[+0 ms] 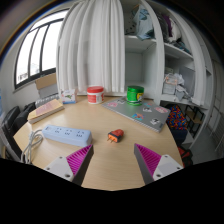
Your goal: Unplug charger
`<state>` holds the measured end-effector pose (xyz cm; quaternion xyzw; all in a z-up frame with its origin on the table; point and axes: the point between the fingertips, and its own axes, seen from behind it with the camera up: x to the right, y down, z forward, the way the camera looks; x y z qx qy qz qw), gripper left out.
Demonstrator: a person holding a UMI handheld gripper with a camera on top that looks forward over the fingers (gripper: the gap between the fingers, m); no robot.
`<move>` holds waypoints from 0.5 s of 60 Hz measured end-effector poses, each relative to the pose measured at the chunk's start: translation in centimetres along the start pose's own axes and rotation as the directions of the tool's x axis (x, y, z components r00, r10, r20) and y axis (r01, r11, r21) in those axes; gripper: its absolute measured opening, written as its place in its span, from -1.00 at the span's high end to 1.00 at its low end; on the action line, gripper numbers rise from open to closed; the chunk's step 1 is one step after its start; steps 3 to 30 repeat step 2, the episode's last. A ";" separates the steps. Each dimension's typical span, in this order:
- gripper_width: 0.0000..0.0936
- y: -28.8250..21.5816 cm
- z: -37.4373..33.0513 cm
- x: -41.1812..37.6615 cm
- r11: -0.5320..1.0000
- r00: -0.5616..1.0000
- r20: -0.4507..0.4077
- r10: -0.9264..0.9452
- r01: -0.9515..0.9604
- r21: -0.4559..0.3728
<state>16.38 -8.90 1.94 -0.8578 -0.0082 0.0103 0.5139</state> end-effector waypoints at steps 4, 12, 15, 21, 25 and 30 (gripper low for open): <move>-0.81 -0.1 -0.8 0.4 1.000 1.000 0.003 0.006 -0.007 0.010; -0.81 -0.1 -0.8 0.4 1.000 1.000 0.003 0.006 -0.007 0.010; -0.81 -0.1 -0.8 0.4 1.000 1.000 0.003 0.006 -0.007 0.010; -0.81 -0.1 -0.8 0.4 1.000 1.000 0.003 0.006 -0.007 0.010; -0.81 -0.1 -0.8 0.4 1.000 1.000 0.003 0.006 -0.007 0.010; -0.81 -0.1 -0.8 0.4 1.000 1.000 0.003 0.006 -0.007 0.010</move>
